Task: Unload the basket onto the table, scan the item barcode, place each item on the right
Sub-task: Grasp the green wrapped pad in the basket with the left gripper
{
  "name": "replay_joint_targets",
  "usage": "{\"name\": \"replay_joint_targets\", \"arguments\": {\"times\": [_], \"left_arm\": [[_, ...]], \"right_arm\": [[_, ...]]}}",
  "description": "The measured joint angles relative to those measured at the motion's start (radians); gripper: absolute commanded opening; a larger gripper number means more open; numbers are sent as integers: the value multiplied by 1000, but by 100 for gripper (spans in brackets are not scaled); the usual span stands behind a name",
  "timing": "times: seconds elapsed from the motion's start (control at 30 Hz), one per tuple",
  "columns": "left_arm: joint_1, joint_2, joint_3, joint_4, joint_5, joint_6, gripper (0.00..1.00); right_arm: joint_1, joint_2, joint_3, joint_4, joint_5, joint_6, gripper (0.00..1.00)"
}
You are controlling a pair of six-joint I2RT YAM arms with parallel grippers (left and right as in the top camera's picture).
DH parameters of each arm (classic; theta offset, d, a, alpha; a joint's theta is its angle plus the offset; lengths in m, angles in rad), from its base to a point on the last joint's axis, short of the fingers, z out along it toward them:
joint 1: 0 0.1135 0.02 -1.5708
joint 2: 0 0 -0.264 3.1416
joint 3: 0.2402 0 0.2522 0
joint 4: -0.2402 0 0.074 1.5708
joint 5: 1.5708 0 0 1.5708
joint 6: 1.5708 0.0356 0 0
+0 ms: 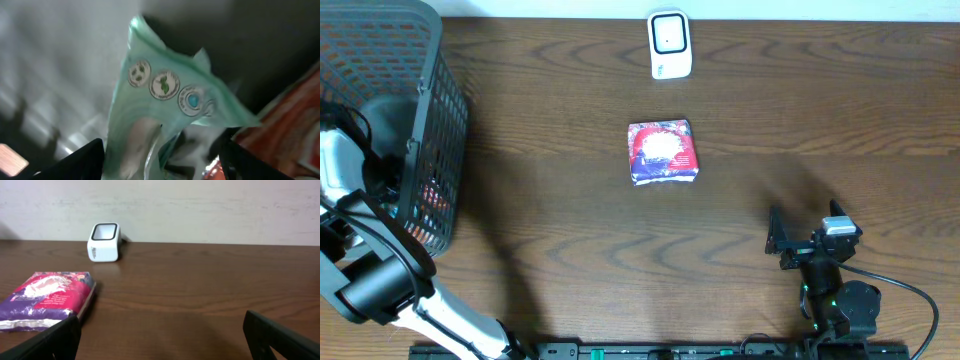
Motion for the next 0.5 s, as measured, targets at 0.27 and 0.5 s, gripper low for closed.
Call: {"name": "replay_joint_targets", "arguments": {"times": [0.27, 0.5], "left_arm": [[0, 27, -51, 27, -3, 3, 28], [0, 21, -43, 30, -3, -6, 8]], "right_arm": [[0, 0, 0, 0, 0, 0, 99], [0, 0, 0, 0, 0, 0, 99]]}}
